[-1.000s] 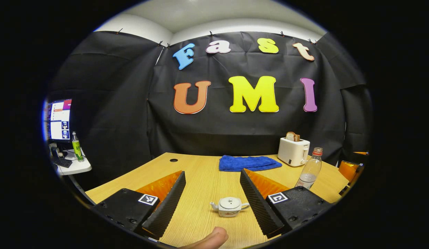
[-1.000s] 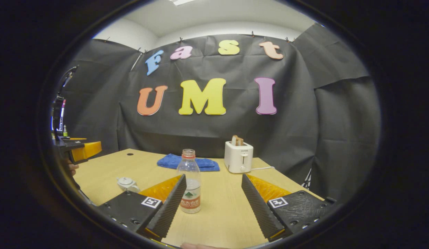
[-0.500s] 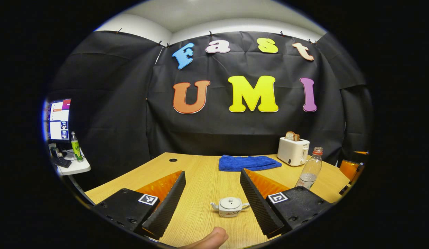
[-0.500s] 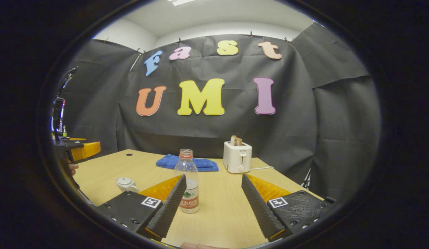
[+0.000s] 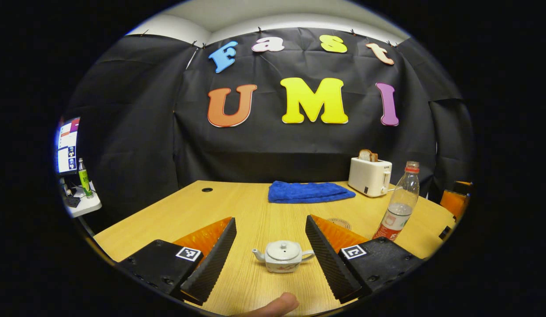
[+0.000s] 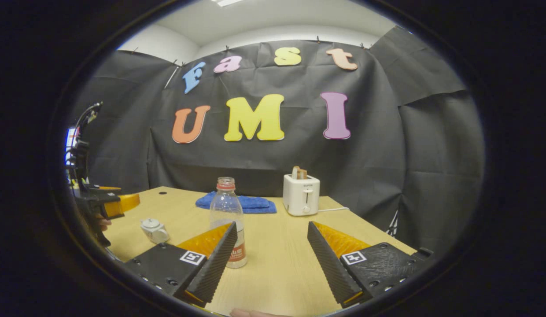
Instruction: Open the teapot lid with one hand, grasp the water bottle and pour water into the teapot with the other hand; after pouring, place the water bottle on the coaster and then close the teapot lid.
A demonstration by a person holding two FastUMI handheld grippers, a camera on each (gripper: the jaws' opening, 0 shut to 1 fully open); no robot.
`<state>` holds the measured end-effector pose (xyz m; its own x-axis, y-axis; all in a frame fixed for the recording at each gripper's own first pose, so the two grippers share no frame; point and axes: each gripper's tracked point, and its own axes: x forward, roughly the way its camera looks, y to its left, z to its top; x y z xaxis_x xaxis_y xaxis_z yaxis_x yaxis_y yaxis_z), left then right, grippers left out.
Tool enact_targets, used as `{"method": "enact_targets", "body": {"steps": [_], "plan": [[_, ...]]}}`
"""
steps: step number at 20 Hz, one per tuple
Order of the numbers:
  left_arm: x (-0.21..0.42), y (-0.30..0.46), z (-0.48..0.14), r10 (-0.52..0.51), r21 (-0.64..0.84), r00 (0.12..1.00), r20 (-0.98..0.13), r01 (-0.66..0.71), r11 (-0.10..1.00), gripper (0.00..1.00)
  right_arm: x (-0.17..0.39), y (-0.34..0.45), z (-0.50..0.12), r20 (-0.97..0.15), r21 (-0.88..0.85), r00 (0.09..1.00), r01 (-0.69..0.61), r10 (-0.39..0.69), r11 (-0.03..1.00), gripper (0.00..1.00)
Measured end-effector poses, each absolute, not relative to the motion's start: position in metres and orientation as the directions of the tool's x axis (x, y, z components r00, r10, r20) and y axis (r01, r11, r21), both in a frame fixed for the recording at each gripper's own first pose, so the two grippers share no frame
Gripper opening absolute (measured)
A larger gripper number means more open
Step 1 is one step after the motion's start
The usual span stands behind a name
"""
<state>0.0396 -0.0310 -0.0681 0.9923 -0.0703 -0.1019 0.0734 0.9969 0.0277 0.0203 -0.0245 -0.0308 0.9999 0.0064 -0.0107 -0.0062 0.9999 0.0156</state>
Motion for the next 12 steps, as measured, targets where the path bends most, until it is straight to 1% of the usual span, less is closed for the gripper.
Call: {"method": "enact_targets", "body": {"steps": [3, 7, 9, 11, 12], "plan": [[0.051, -0.042, -0.091, -0.092, 0.046, 0.988, -0.127, 0.099, 0.994, 0.99, 0.033, -0.032, -0.04, -0.016, 0.013, 1.0, -0.011, 0.011, 1.0, 0.96], [0.062, -0.05, -0.1, -0.126, 0.026, 0.986, -0.112, 0.129, 0.991, 0.99, 0.049, -0.041, -0.055, -0.045, 0.041, 0.999, -0.026, 0.028, 0.999, 0.96], [0.067, -0.05, -0.101, -0.129, 0.027, 0.987, -0.1, 0.133, 0.991, 0.96, 0.054, -0.041, -0.058, -0.049, 0.051, 0.998, -0.047, 0.049, 0.998, 0.96], [0.072, -0.054, -0.109, -0.142, 0.023, 0.982, -0.122, 0.146, 0.989, 0.91, 0.057, -0.042, -0.059, -0.043, 0.049, 0.997, -0.058, 0.06, 0.997, 0.96], [0.075, -0.055, -0.107, -0.147, 0.03, 0.983, -0.107, 0.151, 0.988, 0.84, 0.059, -0.043, -0.06, -0.04, 0.051, 0.997, -0.062, 0.064, 0.997, 0.96]]}}
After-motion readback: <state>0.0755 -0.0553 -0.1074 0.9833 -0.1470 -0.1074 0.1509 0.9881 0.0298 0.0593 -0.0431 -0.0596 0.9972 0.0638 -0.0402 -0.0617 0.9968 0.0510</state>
